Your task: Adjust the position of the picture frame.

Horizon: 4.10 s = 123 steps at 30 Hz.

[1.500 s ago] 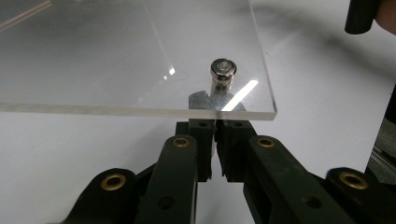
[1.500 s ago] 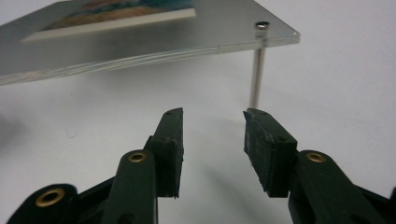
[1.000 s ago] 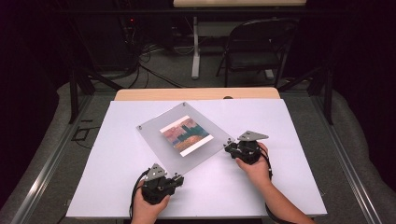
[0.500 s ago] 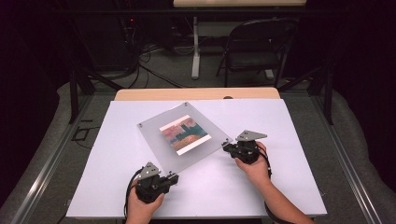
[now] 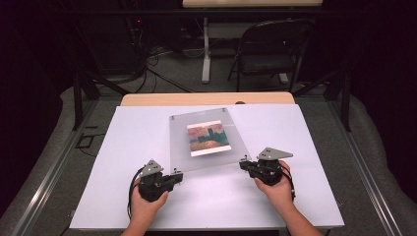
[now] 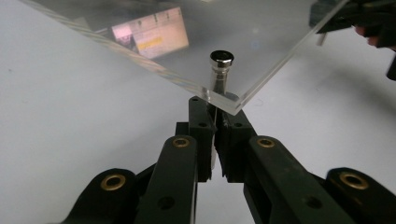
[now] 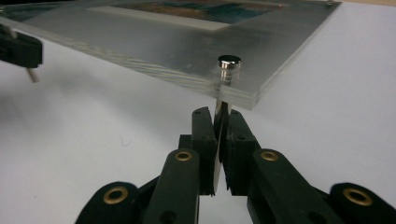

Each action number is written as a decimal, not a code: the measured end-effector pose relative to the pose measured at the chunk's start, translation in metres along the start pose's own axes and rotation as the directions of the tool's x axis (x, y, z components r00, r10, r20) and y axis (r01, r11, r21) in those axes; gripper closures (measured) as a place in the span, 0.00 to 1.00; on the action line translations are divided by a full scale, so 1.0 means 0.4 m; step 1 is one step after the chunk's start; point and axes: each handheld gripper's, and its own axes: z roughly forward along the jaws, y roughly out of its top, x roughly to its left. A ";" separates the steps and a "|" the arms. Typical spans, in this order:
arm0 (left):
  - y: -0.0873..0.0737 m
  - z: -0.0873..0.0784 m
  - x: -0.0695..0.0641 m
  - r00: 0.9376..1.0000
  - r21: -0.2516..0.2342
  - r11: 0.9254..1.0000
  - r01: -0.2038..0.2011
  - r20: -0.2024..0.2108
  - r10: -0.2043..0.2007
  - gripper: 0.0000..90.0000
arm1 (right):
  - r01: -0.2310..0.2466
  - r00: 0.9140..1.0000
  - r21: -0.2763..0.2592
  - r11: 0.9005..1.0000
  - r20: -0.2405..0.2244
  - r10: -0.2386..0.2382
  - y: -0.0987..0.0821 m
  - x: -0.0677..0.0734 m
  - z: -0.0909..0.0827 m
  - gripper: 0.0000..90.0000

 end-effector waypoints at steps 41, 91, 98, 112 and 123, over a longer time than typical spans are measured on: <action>0.040 0.090 0.085 0.999 -0.007 1.000 0.030 -0.044 -0.030 0.93 | -0.045 0.998 0.017 0.999 0.039 0.044 -0.006 -0.034 0.054 0.94; -0.001 0.097 0.067 0.996 -0.025 1.000 0.002 -0.093 -0.004 0.48 | -0.019 0.999 0.084 0.996 0.038 0.016 -0.038 -0.002 0.048 0.48; -0.006 0.066 0.059 0.996 -0.026 0.999 0.022 -0.087 -0.024 0.42 | -0.001 0.998 0.110 0.994 0.056 -0.005 -0.034 0.018 0.021 0.44; -0.024 -0.011 0.043 0.997 -0.042 0.999 0.004 -0.082 -0.008 0.42 | 0.004 0.996 0.048 0.999 0.084 -0.008 -0.049 0.026 -0.088 0.42; -0.025 -0.058 0.076 0.993 -0.077 0.997 0.032 -0.112 -0.041 0.42 | -0.029 0.994 -0.006 1.000 0.108 0.029 -0.046 -0.007 -0.128 0.47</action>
